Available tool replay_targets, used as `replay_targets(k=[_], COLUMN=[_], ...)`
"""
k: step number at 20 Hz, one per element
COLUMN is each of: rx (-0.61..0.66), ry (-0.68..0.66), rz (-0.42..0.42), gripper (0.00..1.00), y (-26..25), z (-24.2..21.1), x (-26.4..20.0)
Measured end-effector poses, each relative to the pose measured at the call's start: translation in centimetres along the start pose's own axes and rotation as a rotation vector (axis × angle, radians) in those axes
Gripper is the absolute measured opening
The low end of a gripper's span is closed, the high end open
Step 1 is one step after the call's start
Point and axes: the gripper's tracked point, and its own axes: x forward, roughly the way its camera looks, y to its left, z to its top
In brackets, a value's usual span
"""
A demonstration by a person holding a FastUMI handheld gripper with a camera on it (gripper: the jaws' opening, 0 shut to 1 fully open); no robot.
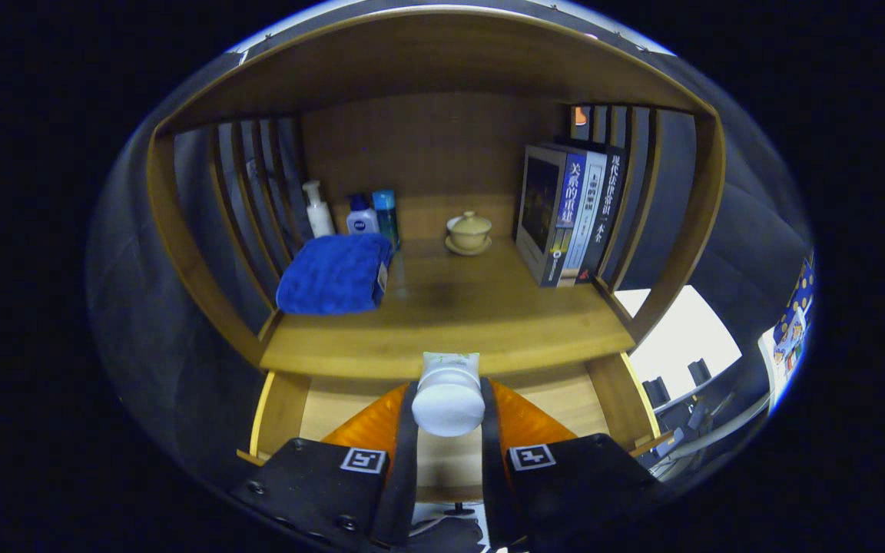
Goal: Pull open the drawer, take out the items inside it, and place them on the countertop above the cabinet.
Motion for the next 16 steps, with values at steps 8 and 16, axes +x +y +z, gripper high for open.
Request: replay_targets(k=[8,16], rx=[0.017,0.007], ry=[-0.056,-0.012], rz=[-0.081,-0.103], gripper=[0.45,0.76], y=[-0.1,1.1], z=[1.2,-2.4], x=[9.3,14.0])
